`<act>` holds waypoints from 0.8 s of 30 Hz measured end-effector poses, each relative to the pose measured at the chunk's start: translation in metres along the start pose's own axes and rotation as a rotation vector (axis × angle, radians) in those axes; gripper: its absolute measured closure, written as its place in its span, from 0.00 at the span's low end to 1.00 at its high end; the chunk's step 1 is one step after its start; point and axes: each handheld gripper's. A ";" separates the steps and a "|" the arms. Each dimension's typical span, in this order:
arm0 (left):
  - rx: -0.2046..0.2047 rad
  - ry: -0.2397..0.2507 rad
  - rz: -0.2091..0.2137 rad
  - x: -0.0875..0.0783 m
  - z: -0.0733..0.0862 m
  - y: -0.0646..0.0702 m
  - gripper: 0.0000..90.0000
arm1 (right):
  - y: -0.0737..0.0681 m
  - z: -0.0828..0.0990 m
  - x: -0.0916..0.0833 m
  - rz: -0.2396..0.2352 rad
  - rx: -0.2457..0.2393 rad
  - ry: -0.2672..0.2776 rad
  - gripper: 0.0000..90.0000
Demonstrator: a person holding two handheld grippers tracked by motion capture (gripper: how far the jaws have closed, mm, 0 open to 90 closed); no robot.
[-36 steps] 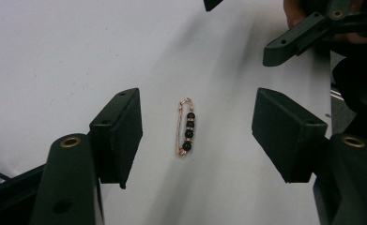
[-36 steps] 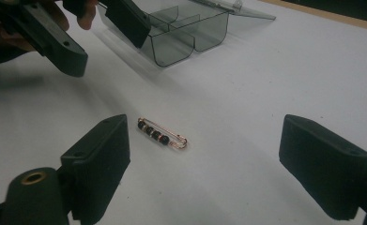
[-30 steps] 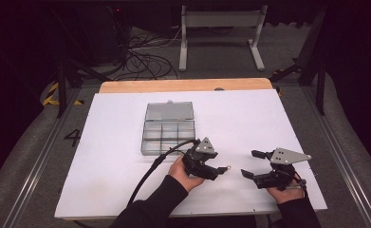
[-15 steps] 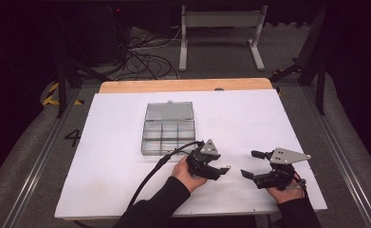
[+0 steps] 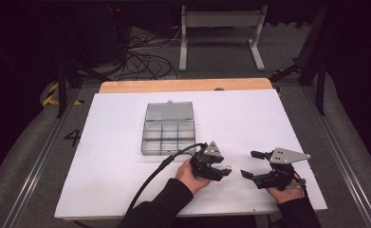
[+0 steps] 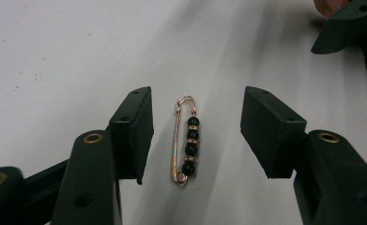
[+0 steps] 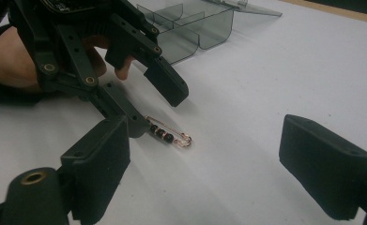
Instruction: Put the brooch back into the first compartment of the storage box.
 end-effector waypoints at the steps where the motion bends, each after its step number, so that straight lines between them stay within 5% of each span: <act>1: 0.002 -0.003 0.001 0.000 0.000 0.000 0.50 | 0.000 0.000 0.000 0.000 0.001 -0.001 0.18; 24: 0.086 -0.055 -0.041 0.005 -0.001 0.009 0.69 | 0.001 0.001 0.000 -0.006 0.012 0.000 0.18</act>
Point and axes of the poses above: each handheld gripper's, and its own axes: x roughly forward along the jaws, z roughly out of its underside, y roughly to its right, and after that the axes turned 9 degrees about -z, right-handed
